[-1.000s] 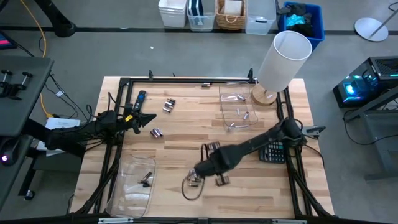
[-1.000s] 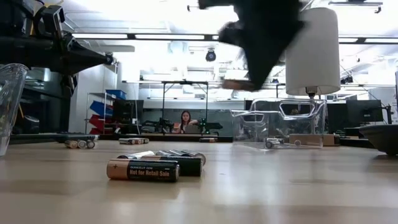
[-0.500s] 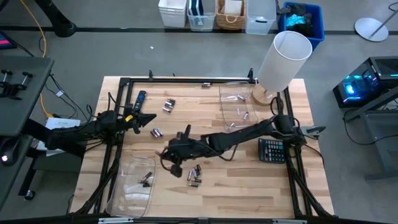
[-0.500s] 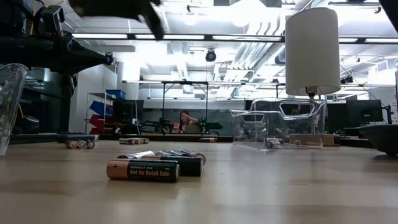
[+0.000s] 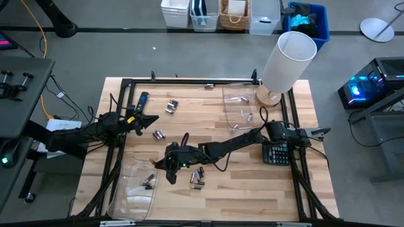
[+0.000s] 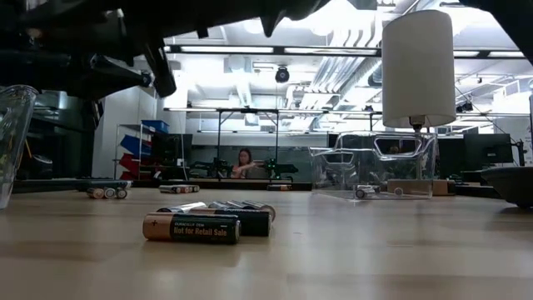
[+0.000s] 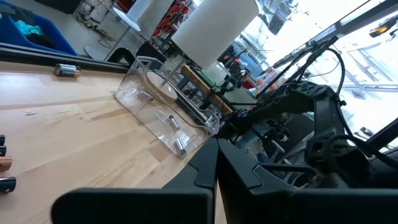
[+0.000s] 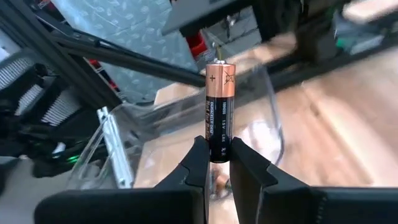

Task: Sort batteries
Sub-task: Put the brown battery into the left transparent bin

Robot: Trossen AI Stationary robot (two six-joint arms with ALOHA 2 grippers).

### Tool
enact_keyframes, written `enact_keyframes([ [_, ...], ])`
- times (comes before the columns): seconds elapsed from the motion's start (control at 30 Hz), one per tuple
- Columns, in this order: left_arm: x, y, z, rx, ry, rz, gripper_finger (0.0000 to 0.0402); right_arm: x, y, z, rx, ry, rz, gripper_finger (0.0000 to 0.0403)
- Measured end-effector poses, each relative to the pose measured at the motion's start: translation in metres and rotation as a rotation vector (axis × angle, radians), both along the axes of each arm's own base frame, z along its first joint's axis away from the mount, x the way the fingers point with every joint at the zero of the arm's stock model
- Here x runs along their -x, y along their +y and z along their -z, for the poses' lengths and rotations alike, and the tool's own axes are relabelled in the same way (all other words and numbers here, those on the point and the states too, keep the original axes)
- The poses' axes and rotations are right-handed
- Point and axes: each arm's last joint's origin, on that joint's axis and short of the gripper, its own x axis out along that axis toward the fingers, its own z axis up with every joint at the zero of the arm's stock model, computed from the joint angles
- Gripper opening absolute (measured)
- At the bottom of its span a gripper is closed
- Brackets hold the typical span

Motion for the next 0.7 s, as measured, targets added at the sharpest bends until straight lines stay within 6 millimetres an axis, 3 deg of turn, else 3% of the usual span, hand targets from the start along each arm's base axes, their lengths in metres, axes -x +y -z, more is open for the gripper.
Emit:
enact_keyframes([
  [0.2,0.0,0.0,0.0,0.0,0.0,0.0,0.0,-0.001,-0.001,-0.001,-0.029,-0.004,-0.012,0.003],
  [0.43,0.0,0.0,0.0,0.0,0.0,0.0,0.0,-0.007,-0.002,0.019,-0.067,-0.013,-0.063,0.003],
  [0.7,0.0,0.0,0.0,0.0,0.0,0.0,0.0,-0.01,-0.009,0.014,-0.151,-0.062,-0.016,0.003],
])
